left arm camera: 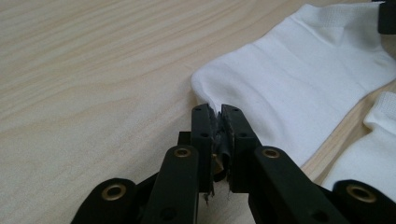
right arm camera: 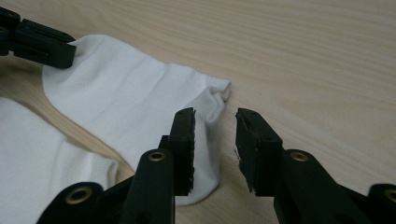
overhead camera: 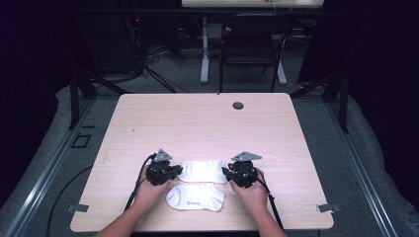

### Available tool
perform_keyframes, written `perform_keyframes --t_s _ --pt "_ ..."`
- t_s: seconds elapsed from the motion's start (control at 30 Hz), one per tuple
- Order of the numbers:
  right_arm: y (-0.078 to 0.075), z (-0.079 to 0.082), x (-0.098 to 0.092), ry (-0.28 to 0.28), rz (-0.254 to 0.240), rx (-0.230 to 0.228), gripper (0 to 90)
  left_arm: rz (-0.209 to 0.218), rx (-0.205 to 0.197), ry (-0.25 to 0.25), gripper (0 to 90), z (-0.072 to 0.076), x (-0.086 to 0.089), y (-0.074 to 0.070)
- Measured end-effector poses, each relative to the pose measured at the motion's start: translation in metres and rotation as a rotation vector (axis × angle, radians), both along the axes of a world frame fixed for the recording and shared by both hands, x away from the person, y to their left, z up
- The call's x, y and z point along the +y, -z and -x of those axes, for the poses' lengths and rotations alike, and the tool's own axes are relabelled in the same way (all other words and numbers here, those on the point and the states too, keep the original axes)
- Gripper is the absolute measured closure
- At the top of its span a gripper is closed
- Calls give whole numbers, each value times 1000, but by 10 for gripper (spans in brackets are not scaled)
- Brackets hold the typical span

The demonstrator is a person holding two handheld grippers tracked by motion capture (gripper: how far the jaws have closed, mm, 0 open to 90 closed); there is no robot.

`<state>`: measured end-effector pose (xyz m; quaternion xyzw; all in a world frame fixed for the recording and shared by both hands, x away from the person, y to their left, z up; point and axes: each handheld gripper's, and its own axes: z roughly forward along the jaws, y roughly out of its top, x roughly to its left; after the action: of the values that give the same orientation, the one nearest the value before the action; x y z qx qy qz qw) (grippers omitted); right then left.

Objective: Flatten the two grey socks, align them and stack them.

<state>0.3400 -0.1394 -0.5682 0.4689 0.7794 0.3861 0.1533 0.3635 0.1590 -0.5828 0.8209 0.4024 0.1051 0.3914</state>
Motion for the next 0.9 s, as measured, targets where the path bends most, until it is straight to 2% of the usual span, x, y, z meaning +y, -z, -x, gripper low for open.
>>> perform_keyframes --t_s 0.03,0.07,0.1,0.2,0.33,0.5,0.63,0.7,0.9 --pt "2 -2 1 3 -10 -1 721 0 0 1 854 0 0 0" --pt "3 -3 0 -1 -1 21 753 2 1 0 858 0 0 0" --pt "4 -3 1 -1 2 24 787 3 2 0 862 0 0 0" --pt "5 -3 1 4 3 7 857 5 4 0 870 0 0 -1" --pt "5 -2 -2 -4 8 22 866 6 3 -4 874 0 2 -2" --pt "6 -1 -6 -2 -15 24 867 20 -3 -8 875 1 4 -5" --pt "0 -1 -7 -9 -36 4 867 39 -15 -8 875 3 6 -9" --pt "-5 0 -8 -1 -72 -12 867 58 -24 -10 875 4 8 -13" --pt "-16 3 -6 -17 -94 -27 867 82 -37 -16 875 9 15 -22"
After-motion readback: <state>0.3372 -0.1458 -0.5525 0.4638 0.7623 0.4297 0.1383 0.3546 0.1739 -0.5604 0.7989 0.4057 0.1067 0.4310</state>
